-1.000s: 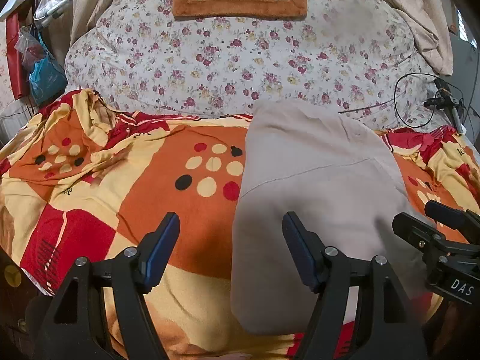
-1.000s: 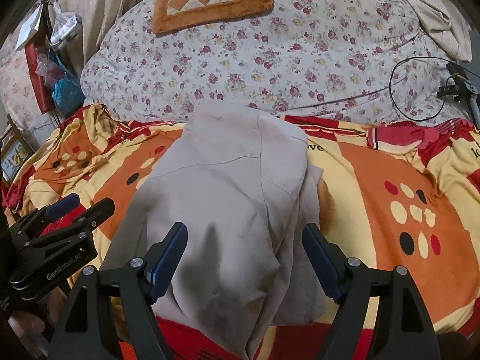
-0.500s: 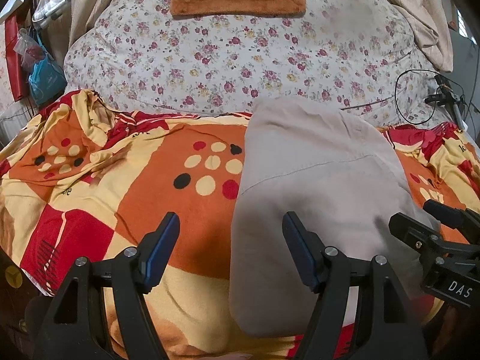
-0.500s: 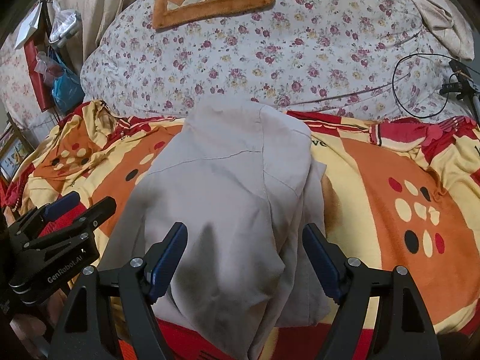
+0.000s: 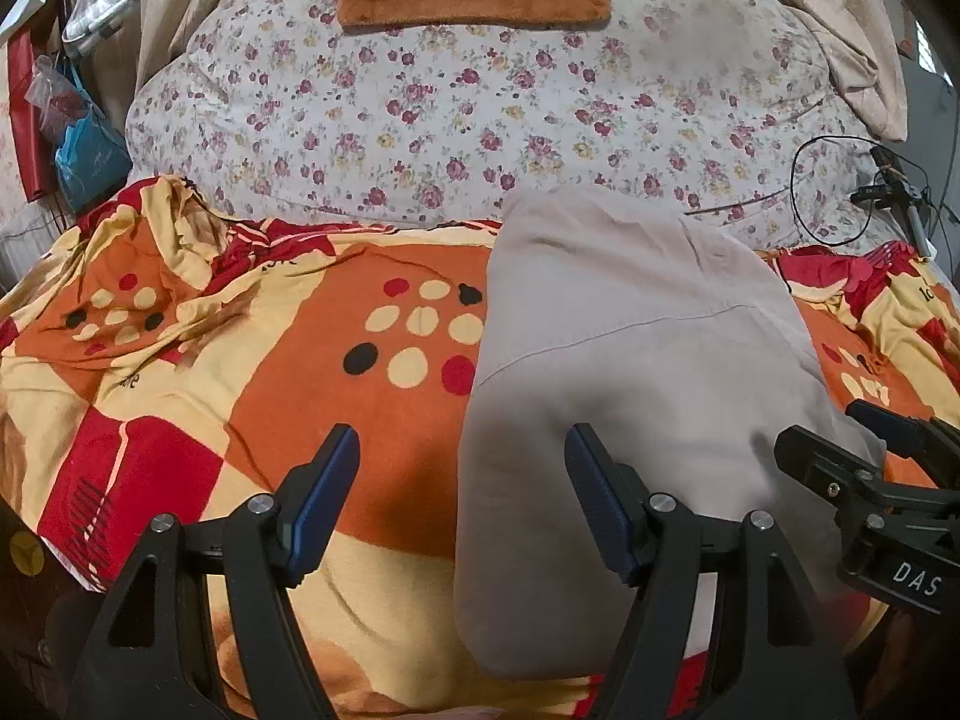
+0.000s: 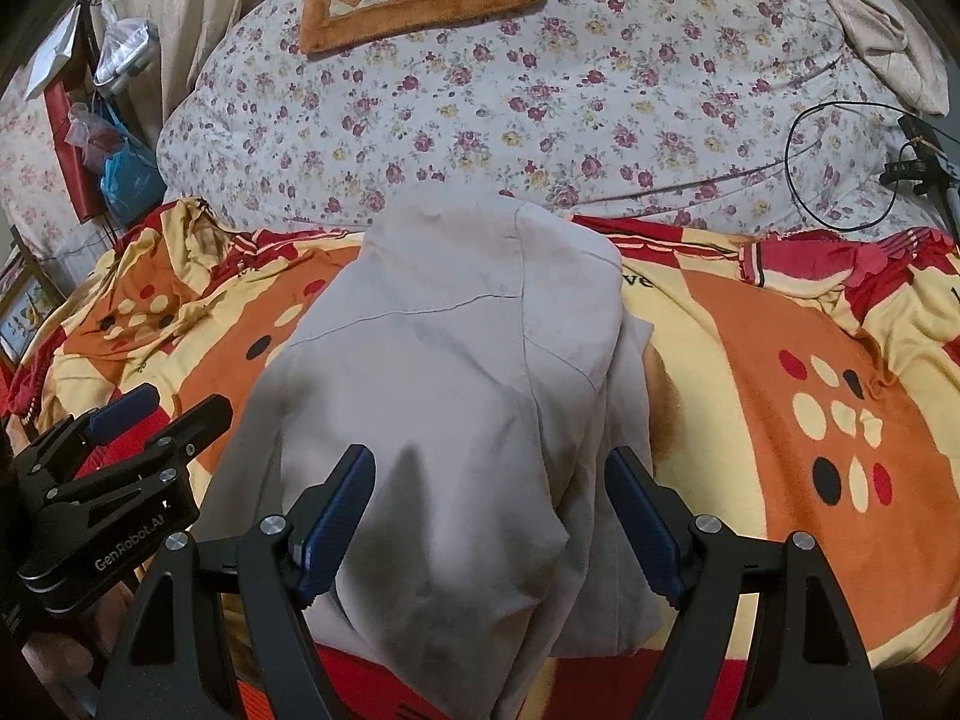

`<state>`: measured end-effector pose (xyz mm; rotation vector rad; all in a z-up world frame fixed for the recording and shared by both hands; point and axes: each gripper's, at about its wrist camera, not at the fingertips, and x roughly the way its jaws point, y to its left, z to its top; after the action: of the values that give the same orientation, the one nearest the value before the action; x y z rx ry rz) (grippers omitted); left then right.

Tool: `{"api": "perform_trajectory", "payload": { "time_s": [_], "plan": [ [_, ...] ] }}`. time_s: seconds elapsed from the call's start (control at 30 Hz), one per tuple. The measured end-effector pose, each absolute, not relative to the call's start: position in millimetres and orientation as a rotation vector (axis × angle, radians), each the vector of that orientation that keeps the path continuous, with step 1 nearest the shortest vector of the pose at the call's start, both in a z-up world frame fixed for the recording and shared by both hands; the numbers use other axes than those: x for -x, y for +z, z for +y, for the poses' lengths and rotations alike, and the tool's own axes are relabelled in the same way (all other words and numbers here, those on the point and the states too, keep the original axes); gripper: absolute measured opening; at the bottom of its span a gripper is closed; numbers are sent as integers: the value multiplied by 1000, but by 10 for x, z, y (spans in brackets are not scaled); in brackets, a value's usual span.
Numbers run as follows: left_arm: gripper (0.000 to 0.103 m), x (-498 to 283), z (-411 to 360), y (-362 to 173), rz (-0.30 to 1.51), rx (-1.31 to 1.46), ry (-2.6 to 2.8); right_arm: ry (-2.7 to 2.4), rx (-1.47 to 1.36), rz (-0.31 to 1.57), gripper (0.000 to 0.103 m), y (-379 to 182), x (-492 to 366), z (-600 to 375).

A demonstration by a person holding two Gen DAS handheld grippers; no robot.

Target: Fold large clothes

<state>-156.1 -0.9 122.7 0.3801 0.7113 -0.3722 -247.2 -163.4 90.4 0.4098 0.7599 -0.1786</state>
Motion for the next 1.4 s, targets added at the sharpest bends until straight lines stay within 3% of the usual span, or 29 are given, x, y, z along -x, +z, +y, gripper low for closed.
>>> {"api": "perform_trajectory", "payload": {
  "time_s": [1.4],
  "plan": [
    [70,1496,-40,1122,736,-401,-368,-164,-412,781,81,842,2377,-1649]
  ]
}}
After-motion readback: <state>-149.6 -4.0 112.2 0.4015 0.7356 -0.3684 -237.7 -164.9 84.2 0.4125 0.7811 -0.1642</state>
